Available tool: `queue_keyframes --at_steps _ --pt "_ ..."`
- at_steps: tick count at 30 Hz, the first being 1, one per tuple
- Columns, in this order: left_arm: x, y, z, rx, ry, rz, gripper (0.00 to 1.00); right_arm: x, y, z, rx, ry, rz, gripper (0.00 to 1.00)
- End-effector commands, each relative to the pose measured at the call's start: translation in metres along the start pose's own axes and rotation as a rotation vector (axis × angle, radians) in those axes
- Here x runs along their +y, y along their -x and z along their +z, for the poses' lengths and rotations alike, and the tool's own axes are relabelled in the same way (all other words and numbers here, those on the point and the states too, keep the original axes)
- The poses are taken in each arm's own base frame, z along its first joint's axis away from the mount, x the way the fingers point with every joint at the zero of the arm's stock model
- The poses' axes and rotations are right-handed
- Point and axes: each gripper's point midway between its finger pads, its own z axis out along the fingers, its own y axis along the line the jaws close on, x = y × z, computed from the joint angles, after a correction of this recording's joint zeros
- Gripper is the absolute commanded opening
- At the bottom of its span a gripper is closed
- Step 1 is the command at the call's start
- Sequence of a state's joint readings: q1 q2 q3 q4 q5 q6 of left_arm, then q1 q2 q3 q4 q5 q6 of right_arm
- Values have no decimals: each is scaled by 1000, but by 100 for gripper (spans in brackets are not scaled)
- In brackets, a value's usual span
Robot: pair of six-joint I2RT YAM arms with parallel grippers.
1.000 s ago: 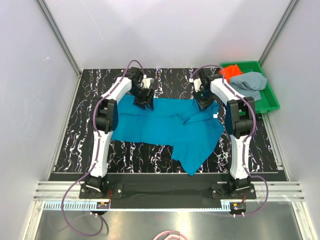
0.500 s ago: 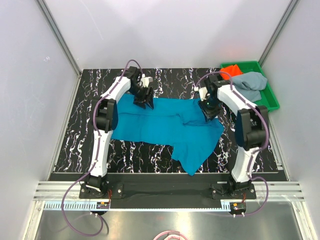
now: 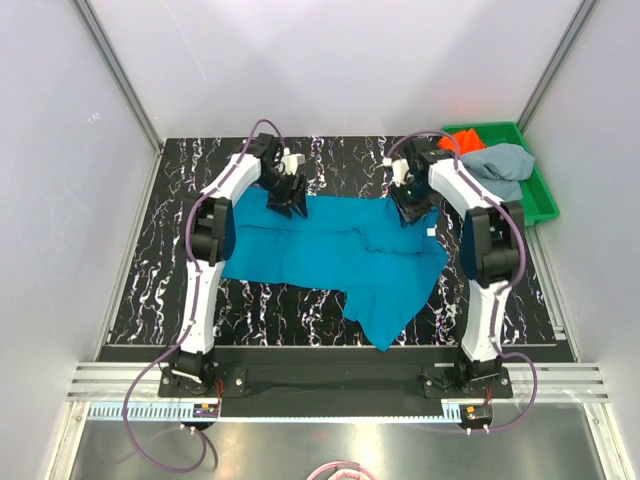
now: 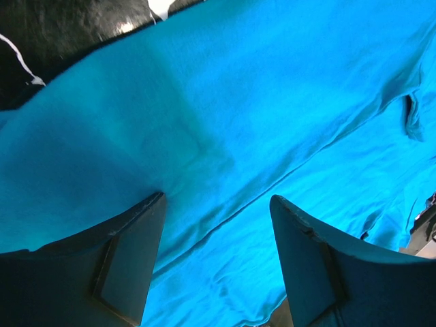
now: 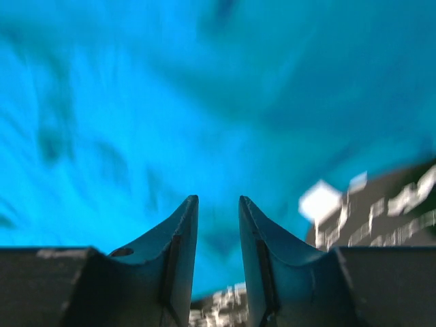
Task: Fold and stack the t-shirts
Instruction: Fold the tshirt
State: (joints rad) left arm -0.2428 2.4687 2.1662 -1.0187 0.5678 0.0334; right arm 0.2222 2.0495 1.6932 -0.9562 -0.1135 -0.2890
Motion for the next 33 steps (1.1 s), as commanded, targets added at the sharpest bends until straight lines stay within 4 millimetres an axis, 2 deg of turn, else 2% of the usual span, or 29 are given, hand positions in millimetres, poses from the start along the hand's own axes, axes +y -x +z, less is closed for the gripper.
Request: queue_keyframes --at_steps 1,2,4,10,12,15,20,25,27,33 --pt "7 -12 -4 24 58 31 69 4 33 19 -49 71 47 38" --pt "9 -14 -5 27 67 31 69 3 43 18 -71 71 48 38" --pt "14 -17 -9 34 95 31 70 -1 48 29 -65 80 66 38" --pt "37 -8 -16 8 196 11 70 -20 41 50 -31 90 121 39" --pt "46 -1 -17 -8 243 15 71 -29 47 52 -46 84 132 39" --pt "59 9 -13 -27 299 13 72 -44 58 62 -66 70 149 40" --pt "72 29 -10 -77 357 44 74 -64 93 77 -140 40 140 40" --pt "79 45 -7 -111 386 84 75 -75 120 87 -203 20 130 42" --pt "76 56 -9 -136 377 98 75 -78 122 93 -208 12 125 43" --pt "75 71 -19 -193 401 104 79 -84 132 92 -242 -12 118 45"
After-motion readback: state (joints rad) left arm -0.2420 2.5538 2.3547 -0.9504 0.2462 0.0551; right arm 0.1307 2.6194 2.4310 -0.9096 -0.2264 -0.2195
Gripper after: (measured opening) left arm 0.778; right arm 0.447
